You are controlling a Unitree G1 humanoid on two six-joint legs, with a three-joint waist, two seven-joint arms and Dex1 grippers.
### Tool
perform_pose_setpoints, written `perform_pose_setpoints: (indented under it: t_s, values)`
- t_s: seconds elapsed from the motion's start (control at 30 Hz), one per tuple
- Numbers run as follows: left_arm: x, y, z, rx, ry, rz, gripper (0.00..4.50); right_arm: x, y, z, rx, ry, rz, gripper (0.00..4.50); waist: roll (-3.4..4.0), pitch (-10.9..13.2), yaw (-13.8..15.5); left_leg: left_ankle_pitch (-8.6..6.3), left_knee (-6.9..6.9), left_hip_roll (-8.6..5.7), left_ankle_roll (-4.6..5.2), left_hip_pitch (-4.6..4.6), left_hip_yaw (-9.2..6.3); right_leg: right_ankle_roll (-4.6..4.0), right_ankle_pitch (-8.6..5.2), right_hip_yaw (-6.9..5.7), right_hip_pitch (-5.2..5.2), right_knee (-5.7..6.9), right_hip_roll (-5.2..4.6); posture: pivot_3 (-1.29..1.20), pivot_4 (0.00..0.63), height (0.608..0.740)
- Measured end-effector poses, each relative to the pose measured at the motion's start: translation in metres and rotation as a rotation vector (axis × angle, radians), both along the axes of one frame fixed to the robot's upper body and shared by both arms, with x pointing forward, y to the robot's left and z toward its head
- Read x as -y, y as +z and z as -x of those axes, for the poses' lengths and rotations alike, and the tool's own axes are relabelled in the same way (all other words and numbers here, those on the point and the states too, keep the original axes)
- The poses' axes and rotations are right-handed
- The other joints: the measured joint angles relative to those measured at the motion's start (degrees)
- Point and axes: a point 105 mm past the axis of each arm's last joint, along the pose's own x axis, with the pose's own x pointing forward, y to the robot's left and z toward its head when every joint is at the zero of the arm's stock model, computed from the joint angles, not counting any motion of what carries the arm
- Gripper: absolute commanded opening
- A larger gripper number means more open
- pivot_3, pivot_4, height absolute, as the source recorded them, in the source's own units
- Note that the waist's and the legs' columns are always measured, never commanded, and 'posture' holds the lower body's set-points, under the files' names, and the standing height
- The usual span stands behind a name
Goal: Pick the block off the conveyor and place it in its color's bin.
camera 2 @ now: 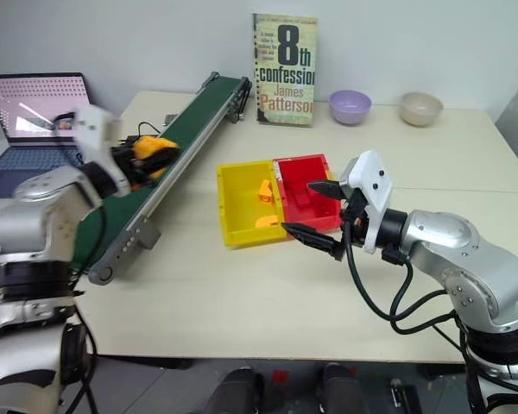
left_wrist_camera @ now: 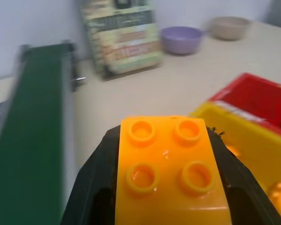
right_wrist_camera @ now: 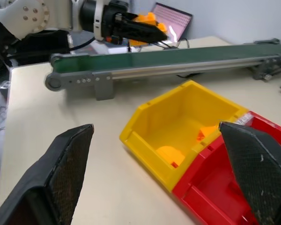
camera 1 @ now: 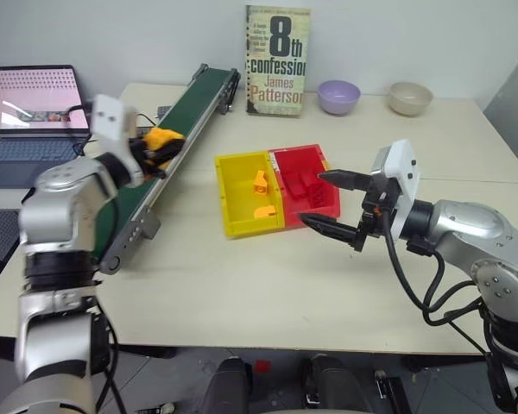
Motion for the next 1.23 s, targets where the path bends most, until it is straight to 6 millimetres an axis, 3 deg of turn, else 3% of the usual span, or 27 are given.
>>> perform_pose_setpoints:
  t_s: [0.23,0.27,0.3,0.33,0.4,0.67,0.73,0.9,1.03,1.23]
  values:
    - [0.067,-0.032,-0.013,-0.044,-0.286,-0.186,1.54,0.015,-0.013,0.006,-0.015,-0.157,0.019,4.50,0.00,0.00,-0.80,0.00,-0.02,0.05,0.01,-0.05,0.00,-0.01,-0.02,-0.05,-0.02,0.01,0.21,0.00,0.150,0.740]
    - [0.072,-0.038,-0.013,-0.047,-0.318,-0.214,1.89,0.017,-0.012,0.006,-0.009,-0.176,0.014,4.50,0.00,0.01,-1.03,-0.01,-0.02,0.07,0.01,-0.02,0.01,-0.01,-0.03,-0.04,-0.03,0.01,0.28,0.00,0.150,0.740]
    - [0.074,-0.042,-0.014,-0.052,-0.333,-0.228,1.89,0.018,-0.011,0.006,-0.003,-0.189,0.010,4.50,0.00,0.01,-1.15,-0.01,-0.02,0.06,0.01,0.00,0.01,-0.01,-0.03,-0.04,-0.04,0.02,0.30,0.00,0.150,0.740]
    - [0.073,-0.046,-0.015,-0.057,-0.340,-0.239,2.28,0.018,-0.010,0.006,0.002,-0.203,0.008,4.50,0.00,0.01,-1.34,-0.01,-0.02,0.07,0.01,0.02,-0.01,0.03,-0.06,-0.03,-0.05,0.02,0.37,0.00,0.150,0.740]
    - [0.071,-0.050,-0.018,-0.069,-0.343,-0.245,2.60,0.018,-0.011,0.007,0.001,-0.211,0.009,4.50,0.01,0.01,-1.37,0.00,-0.02,0.10,0.02,0.00,-0.02,0.11,-0.11,-0.04,-0.05,0.03,0.42,0.00,0.150,0.740]
    - [0.068,-0.045,-0.021,-0.052,-0.353,-0.256,4.02,0.022,-0.007,0.009,0.000,-0.225,0.001,4.50,0.00,0.01,-1.04,0.00,-0.02,0.14,0.02,-0.05,-0.04,0.09,-0.10,-0.04,-0.05,0.02,0.35,0.00,0.150,0.740]
    - [0.062,-0.043,-0.020,-0.055,-0.351,-0.254,4.44,0.022,-0.008,0.009,-0.001,-0.219,0.010,4.50,0.01,0.01,-1.10,-0.01,-0.02,0.14,0.02,-0.04,-0.04,0.09,-0.10,-0.05,-0.06,0.01,0.34,0.00,0.150,0.740]
    - [0.020,-0.019,-0.012,-0.073,-0.295,-0.279,4.44,0.028,-0.006,0.004,-0.014,-0.169,0.066,4.50,0.02,0.02,-1.41,-0.01,-0.03,0.15,0.02,0.01,-0.05,0.11,-0.11,-0.04,-0.08,0.04,0.35,0.00,0.150,0.740]
    - [-0.021,-0.014,0.023,-0.160,-0.312,-0.346,4.44,0.037,-0.001,-0.005,-0.024,-0.109,0.104,4.50,0.06,0.04,-1.91,-0.01,-0.09,0.26,0.02,0.08,-0.09,-0.04,-0.14,-0.01,-0.06,0.09,0.30,0.00,0.150,0.740]
    - [-0.034,-0.026,0.062,-0.266,-0.359,-0.359,4.44,0.040,-0.007,-0.014,-0.054,-0.011,0.145,4.50,0.07,0.05,-1.28,-0.01,-0.06,0.23,0.02,0.00,-0.10,0.03,-0.18,-0.01,-0.07,0.06,0.24,0.00,0.150,0.740]
